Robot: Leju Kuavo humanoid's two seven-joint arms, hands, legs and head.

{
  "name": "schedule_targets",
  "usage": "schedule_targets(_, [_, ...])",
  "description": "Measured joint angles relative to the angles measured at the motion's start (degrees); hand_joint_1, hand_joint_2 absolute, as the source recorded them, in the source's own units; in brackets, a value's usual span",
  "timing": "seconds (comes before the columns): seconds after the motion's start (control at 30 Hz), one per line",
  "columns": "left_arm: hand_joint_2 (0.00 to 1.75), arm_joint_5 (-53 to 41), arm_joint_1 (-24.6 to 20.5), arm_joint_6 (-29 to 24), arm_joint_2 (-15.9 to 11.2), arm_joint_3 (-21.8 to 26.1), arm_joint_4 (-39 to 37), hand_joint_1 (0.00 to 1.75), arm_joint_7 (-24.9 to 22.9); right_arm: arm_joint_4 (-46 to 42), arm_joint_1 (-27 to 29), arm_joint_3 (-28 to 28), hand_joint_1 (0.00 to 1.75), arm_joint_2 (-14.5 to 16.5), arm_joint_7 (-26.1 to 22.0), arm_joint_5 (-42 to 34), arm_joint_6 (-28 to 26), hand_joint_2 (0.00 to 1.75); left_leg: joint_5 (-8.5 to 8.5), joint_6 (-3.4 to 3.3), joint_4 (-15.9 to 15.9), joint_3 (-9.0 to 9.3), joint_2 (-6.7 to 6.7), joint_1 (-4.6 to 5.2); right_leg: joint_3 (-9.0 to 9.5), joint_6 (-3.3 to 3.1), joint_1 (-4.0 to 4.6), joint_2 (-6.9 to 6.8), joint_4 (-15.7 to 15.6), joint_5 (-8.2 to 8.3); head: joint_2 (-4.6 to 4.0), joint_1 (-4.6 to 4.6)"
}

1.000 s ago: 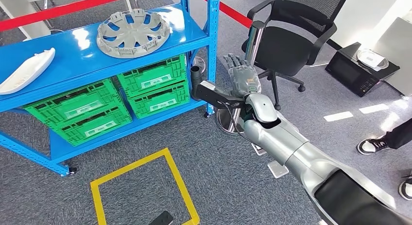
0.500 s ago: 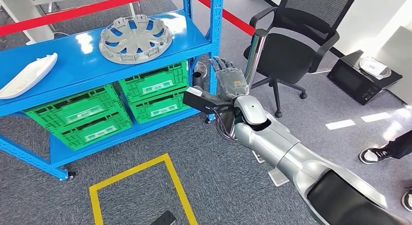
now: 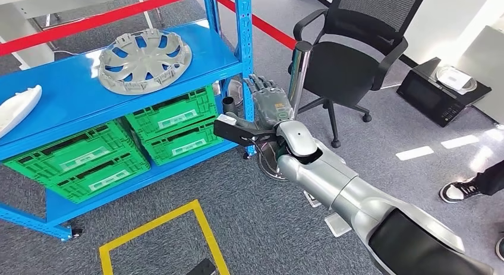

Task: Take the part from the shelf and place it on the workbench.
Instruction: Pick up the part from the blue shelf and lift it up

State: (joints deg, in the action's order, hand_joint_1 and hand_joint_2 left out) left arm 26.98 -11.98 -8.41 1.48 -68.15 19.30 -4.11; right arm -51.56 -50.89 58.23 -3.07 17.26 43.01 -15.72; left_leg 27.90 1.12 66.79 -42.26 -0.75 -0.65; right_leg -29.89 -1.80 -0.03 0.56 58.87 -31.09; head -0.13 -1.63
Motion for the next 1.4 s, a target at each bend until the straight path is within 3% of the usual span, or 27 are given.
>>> schedule_targets(0.07, [0.0, -0.2, 0.0, 0.0, 0.0, 0.1, 0.0, 0.0, 0.0, 0.0, 0.0, 0.2, 0.0, 0.3, -0.2, 0.2, 0.0, 0.0, -4.51, -0.77, -5.6, 1.01, 0.0, 0.68, 1.22, 0.44, 0.02, 0.05, -0.2, -1.19, 0.0, -0.05])
schedule_targets(0.1, [0.0, -0.2, -0.1, 0.0, 0.0, 0.2, 0.0, 0.0, -0.1, 0.0, 0.0, 0.3, 0.0, 0.4, -0.3, 0.2, 0.0, 0.0, -5.32, -0.98, -6.9, 1.22, -0.01, 0.99, 1.43, 0.77, -0.06, 0.07, -0.4, -1.52, 0.0, -0.04])
schedule_targets(0.17, [0.0, -0.4, -0.1, 0.0, -0.1, 0.3, 0.0, 0.0, -0.1, -0.2, 0.0, 0.3, 0.0, 0.6, -0.5, 0.4, 0.0, 0.0, -4.65, -1.32, -7.9, 1.98, 0.0, 1.22, 1.75, 1.46, -0.22, 0.02, -0.7, -1.72, 0.0, 0.02])
schedule_targets(0.23, [0.0, -0.6, -0.1, 0.0, -0.1, 0.5, 0.1, 0.0, -0.1, -0.3, -0.1, 0.3, 0.0, 0.8, -0.6, 0.5, 0.0, 0.0, -4.17, -1.84, -8.3, 2.99, -0.02, 0.95, 0.92, 1.96, -0.22, -0.12, 1.4, -1.56, 0.0, -0.05])
schedule_targets(0.27, [0.0, -0.6, -0.2, 0.0, -0.1, 0.5, 0.1, 0.0, -0.1, -0.4, -0.1, 0.4, 0.0, 0.8, -0.7, 0.5, 0.0, 0.0, -3.87, -2.06, -8.6, 3.54, -0.04, 0.75, -0.73, 2.2, -0.22, -0.14, 4.2, -1.73, 0.0, -0.11])
schedule_targets(0.33, [0.0, -0.8, -0.3, 0.0, -0.1, 0.5, 0.1, 0.0, -0.1, -0.4, 0.1, 0.6, 0.0, 0.8, -0.8, 0.6, 0.0, 0.0, -3.08, -2.35, -8.6, 4.34, -0.04, 0.61, -6.09, 2.59, -0.31, -0.17, 11.5, -3.28, 0.0, -0.26])
schedule_targets(0.4, [0.0, -0.8, -0.2, 0.0, -0.1, 0.5, 0.1, 0.0, -0.1, -0.4, 0.6, 0.8, 0.0, 0.8, -0.8, 0.6, 0.1, 0.0, -2.06, -2.37, -8.5, 5.31, -0.1, 0.58, -10.64, 2.82, -0.4, -0.18, 15.5, -5.13, 0.0, -0.33])
schedule_targets(0.43, [0.0, -0.8, -0.1, 0.0, -0.1, 0.5, 0.1, 0.0, -0.1, -0.4, 0.7, 0.9, 0.0, 0.8, -0.8, 0.6, 0.2, 0.44, -1.43, -2.31, -8.4, 5.94, -0.15, 0.58, -11.71, 2.84, -0.41, -0.18, 14.9, -4.72, 0.0, -0.37])
schedule_targets(0.47, [0.0, -0.8, -0.1, 0.0, -0.1, 0.5, 0.1, 0.0, -0.1, -0.4, 0.7, 0.9, 0.0, 0.8, -0.8, 0.6, 0.2, 0.87, -0.76, -2.21, -8.1, 6.67, -0.19, 0.57, -11.88, 2.78, -0.4, -0.18, 12.7, -2.93, 0.0, -0.39])
schedule_targets(0.53, [0.0, -0.9, -0.2, 0.0, 0.0, 0.6, 0.1, 0.0, -0.1, -0.4, 0.7, 0.9, 0.0, 0.9, -0.8, 0.5, 0.3, 1.75, 0.61, -1.83, -7.7, 8.04, -0.23, 0.59, -10.89, 2.47, -0.28, -0.15, 5.9, 3.21, 0.0, -0.37])
schedule_targets(0.6, [0.0, -0.7, -0.2, 0.1, 0.1, 0.7, 0.2, 0.0, -0.2, -0.5, 0.7, 1.0, 0.0, 1.0, -0.9, -0.1, 0.6, 1.75, 1.53, -1.21, -7.4, 8.59, -0.29, 0.58, -10.21, 1.82, 0.02, -0.07, 1.9, 6.86, 0.0, -0.35])
schedule_targets(0.67, [0.0, -0.5, -0.2, 0.2, 0.2, 0.9, 0.3, 0.0, -0.2, -0.6, 0.7, 1.0, 0.0, 1.1, -1.0, -1.0, 0.8, 1.75, 1.93, -0.82, -7.4, 8.61, -0.33, 0.54, -10.07, 1.33, 0.19, 0.01, 1.4, 7.17, 0.0, -0.33])
schedule_targets(0.8, [0.0, -0.3, -0.2, 0.3, 0.2, 1.0, 0.3, 0.0, -0.2, -0.7, 0.6, 0.9, 0.0, 1.1, -1.2, -1.5, 0.9, 1.75, 1.97, -0.73, -7.6, 8.94, -0.28, 0.53, -9.91, 0.96, 0.19, 0.14, 1.3, 6.97, 0.0, -0.23])
schedule_targets(0.93, [0.0, -0.3, -0.2, 0.4, 0.1, 1.7, 0.3, 0.0, -0.2, -0.6, 0.6, 0.9, 0.0, 1.1, -1.3, -1.8, 0.9, 0.0, 2.22, -0.41, -8.5, 9.44, -0.28, 0.52, -9.88, 0.61, 0.23, 0.12, 1.3, 6.68, 0.0, -0.25])
schedule_targets(1.23, [0.0, -0.7, -0.1, 0.7, 0.1, 2.0, 0.3, 0.0, 0.7, -0.8, 1.1, 0.6, 0.0, 0.5, -3.6, -4.1, -0.5, 0.0, 2.35, -0.11, -8.7, 9.68, -0.17, 0.58, -9.66, 0.57, 0.2, 0.09, 1.2, 6.73, 0.0, -0.27])
schedule_targets(1.37, [0.0, -0.8, -0.1, 0.7, 0.0, 2.2, 0.3, 0.0, 1.1, -1.5, 1.4, 0.4, 0.0, 0.0, -3.6, -4.2, -0.9, 1.75, 1.25, -1.37, -10.7, 11.02, -0.01, 0.44, -9.21, 1.4, -0.02, 0.02, 0.8, 6.77, 0.0, -0.27])
schedule_targets(1.4, [0.0, -0.8, -0.2, 0.7, 0.1, 2.3, 0.4, 0.0, 1.1, -1.6, 1.4, 0.3, 0.0, -0.1, -3.6, -4.2, -0.9, 1.75, 0.85, -1.53, -11.5, 11.62, 0.1, 0.22, -9.87, 1.62, -0.02, 0.0, 2.4, 5.93, 0.0, -0.29])
